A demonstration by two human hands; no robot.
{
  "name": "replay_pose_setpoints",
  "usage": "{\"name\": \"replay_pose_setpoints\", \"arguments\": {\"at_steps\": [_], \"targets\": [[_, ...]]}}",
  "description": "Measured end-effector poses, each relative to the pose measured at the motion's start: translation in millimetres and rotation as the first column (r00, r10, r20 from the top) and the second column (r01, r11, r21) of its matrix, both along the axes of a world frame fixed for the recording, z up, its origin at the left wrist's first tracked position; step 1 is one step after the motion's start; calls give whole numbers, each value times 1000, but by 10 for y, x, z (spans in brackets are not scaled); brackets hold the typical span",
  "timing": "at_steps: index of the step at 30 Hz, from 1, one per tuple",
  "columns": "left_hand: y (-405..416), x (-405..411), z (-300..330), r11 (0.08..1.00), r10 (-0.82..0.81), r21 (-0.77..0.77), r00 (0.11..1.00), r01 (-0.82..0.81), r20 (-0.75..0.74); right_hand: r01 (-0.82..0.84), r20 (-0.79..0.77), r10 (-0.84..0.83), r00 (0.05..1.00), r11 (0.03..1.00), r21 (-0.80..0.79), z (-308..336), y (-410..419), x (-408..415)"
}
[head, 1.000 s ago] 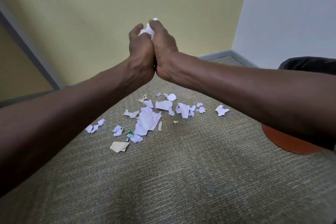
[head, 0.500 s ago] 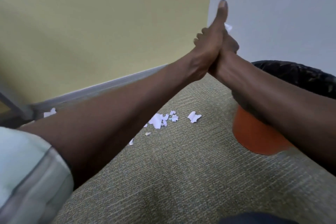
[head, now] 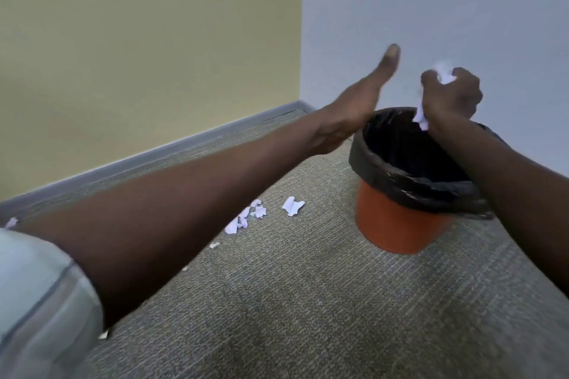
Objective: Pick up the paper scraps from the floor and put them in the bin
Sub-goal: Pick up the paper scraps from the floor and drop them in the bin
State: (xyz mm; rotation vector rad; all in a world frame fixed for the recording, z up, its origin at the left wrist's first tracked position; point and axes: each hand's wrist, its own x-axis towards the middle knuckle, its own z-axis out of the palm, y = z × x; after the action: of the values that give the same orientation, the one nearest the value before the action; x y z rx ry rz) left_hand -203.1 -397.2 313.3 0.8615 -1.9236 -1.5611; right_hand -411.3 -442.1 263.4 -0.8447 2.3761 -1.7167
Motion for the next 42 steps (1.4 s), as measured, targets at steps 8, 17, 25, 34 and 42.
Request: {"name": "replay_pose_setpoints", "arguments": {"at_steps": [8, 17, 25, 34, 42], "targets": [[-355, 1023, -346, 989, 114, 79, 980, -128, 163, -239, 50, 239, 970, 885, 399, -208, 158, -54], [-807, 2201, -832, 905, 396, 45, 877, -423, 271, -365, -299, 532, 792, 806, 466, 23, -443, 1108], [-881, 3411, -1892, 785, 531, -95, 586, -612, 612, -588, -200, 817, 540, 537, 605, -722, -818, 2222], [-374, 4236, -2924, 580, 535, -196, 189, -791, 823, -443, 41, 973, 228, 66, 894, -1617, -956, 2827], [-220, 3863, -3557, 257, 655, -157, 53, -954, 754, -403, 114, 988, 99, -65, 913, -2275, -1054, 3074]]}}
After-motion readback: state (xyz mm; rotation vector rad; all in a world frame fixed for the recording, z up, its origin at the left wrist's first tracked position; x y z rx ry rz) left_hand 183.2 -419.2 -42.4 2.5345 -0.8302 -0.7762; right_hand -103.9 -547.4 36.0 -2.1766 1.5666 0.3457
